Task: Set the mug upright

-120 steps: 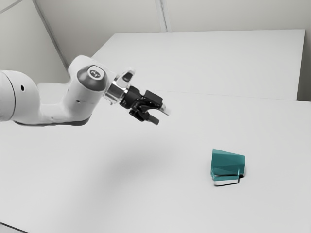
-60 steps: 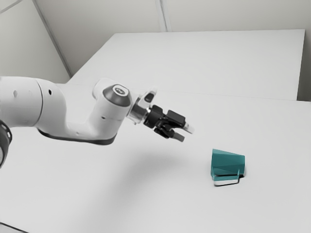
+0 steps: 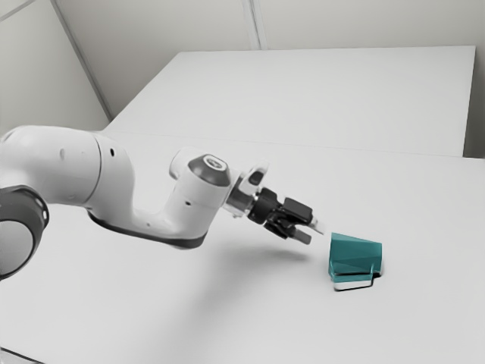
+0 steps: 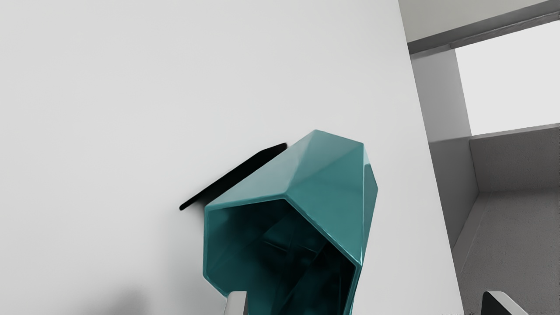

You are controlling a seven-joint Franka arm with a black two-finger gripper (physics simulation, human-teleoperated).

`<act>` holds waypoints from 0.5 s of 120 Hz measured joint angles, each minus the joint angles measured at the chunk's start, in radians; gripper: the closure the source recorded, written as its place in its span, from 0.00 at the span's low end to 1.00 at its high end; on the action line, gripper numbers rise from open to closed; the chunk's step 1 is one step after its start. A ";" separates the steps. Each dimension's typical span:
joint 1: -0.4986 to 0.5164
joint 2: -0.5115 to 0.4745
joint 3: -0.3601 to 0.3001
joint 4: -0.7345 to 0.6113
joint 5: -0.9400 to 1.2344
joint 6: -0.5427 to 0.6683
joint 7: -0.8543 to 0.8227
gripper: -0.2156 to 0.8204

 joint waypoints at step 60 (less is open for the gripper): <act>-0.062 0.089 0.001 0.069 -0.038 0.030 0.057 0.23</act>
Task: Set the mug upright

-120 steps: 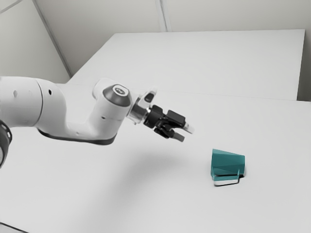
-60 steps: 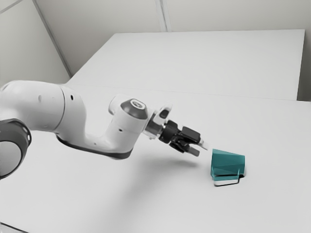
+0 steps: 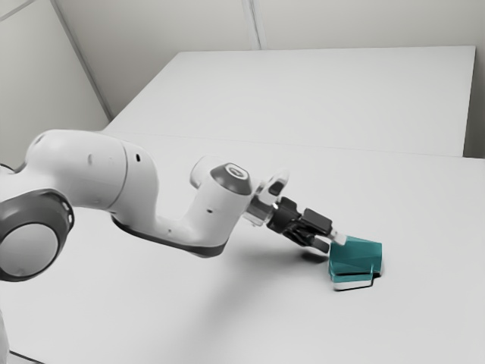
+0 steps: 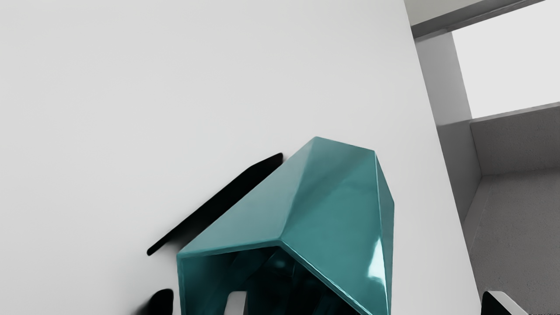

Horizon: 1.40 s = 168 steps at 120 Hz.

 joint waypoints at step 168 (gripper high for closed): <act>-0.061 -0.006 0.000 0.058 -0.020 0.026 0.037 0.94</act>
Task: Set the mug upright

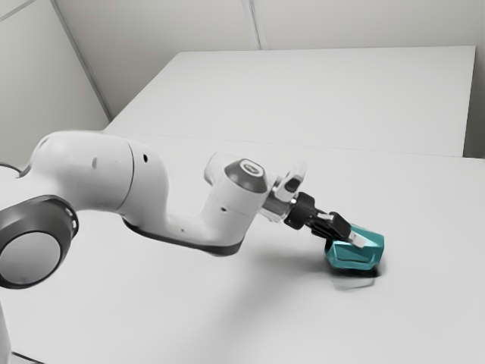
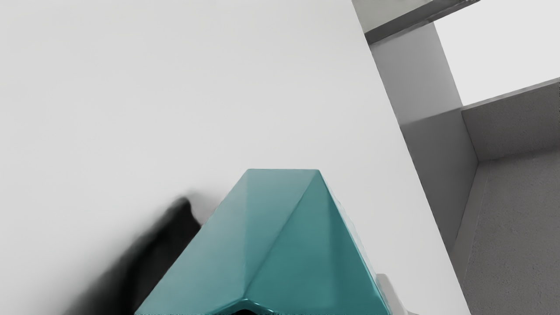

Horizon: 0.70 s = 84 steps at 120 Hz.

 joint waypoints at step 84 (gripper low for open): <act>0.147 -0.228 0.004 -0.004 0.933 -0.126 -0.274 0.97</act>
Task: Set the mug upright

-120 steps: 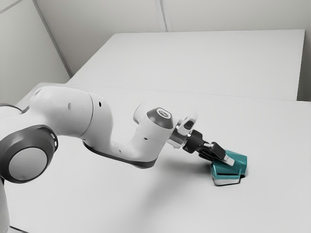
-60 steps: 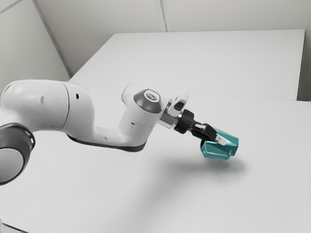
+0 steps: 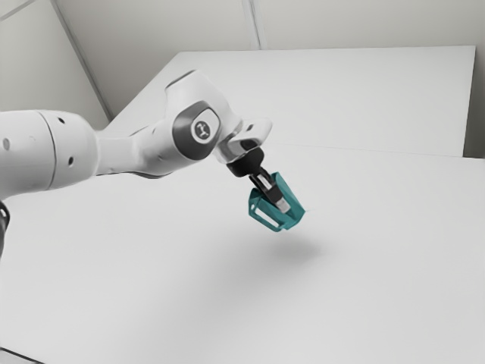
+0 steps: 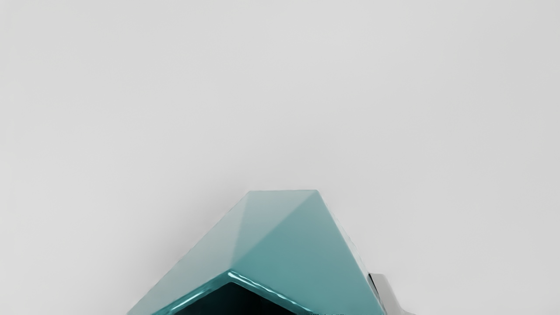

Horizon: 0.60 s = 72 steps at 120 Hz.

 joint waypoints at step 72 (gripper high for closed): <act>0.089 -0.086 -0.001 -0.065 0.457 -0.169 -0.317 0.97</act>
